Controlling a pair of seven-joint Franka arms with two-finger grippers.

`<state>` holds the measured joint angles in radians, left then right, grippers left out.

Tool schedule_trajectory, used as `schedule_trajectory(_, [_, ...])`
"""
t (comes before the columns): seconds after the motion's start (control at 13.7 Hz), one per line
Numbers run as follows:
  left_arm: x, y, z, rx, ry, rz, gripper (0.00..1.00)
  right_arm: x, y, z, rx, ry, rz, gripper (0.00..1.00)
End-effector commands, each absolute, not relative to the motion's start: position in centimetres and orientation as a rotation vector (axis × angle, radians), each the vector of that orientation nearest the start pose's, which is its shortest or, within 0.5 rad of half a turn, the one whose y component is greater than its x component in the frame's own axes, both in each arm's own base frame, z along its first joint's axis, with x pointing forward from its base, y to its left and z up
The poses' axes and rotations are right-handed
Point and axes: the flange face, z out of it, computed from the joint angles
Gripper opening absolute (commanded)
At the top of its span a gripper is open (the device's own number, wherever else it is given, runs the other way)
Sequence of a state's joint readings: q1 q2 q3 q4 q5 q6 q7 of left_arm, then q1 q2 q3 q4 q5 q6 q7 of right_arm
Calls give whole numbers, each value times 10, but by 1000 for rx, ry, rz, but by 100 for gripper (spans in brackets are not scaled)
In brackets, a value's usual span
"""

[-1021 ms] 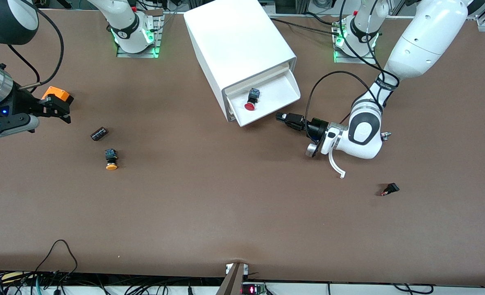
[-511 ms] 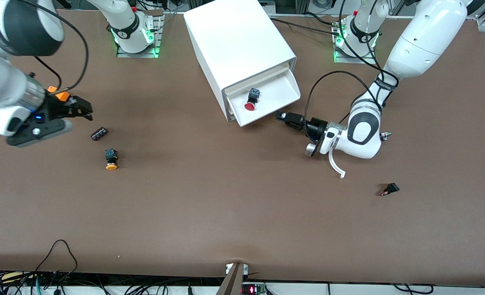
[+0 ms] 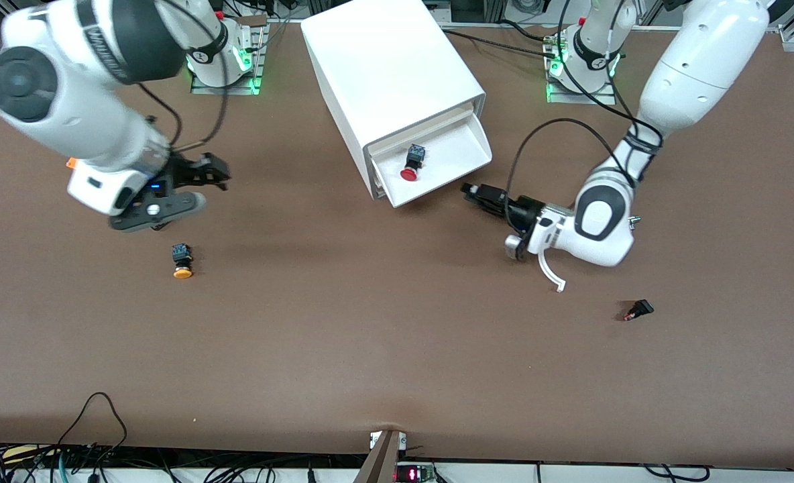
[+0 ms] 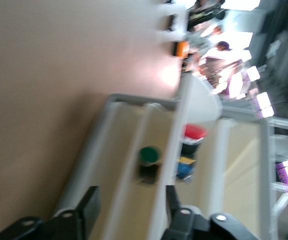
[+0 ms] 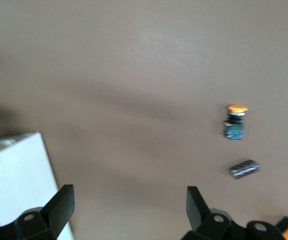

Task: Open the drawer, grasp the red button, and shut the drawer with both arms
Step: 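Release the drawer with the left gripper while the right gripper reaches the drawer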

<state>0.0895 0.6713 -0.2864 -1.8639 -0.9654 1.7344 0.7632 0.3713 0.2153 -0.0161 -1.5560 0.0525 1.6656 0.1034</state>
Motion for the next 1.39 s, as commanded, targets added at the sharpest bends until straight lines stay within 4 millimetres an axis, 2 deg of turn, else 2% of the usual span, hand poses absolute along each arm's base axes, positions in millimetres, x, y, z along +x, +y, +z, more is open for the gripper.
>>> schedule_trajectory(0.0, [576,-132,211,2053,-441,-464,100,590,270,511,-3095,-233,165,99])
schedule_trajectory(0.07, [579,-121,222,2090,-439,-491,100,591,289,510,-3096,-209,151,99])
schedule_trajectory(0.22, [592,-93,240,2151,-464,-498,100,581,328,497,-3071,-135,198,99])
schedule_trajectory(0.36, [609,-59,264,2282,-568,-488,100,571,372,484,-3052,-29,175,99])
schedule_trajectory(0.44, [615,-49,276,2326,-607,-485,100,567,393,477,-3045,22,143,99])
schedule_trajectory(0.58, [625,-22,302,2410,-667,-486,100,558,433,457,-3028,101,113,99])
schedule_trajectory(0.66, [628,-6,314,2463,-697,-494,100,547,459,446,-3025,130,113,99])
schedule_trajectory(0.8, [632,12,338,2566,-765,-508,100,530,506,424,-3009,303,117,99])
schedule_trajectory(0.88, [633,21,351,2614,-787,-506,100,525,524,416,-3002,380,122,98])
schedule_trajectory(1.02, [629,36,379,2690,-812,-509,100,512,547,404,-2989,520,136,98])
schedule_trajectory(1.24, [623,49,419,2790,-851,-503,100,494,563,394,-2982,637,166,98])
schedule_trajectory(1.31, [625,59,429,2808,-830,-488,100,488,568,388,-2981,658,195,98])
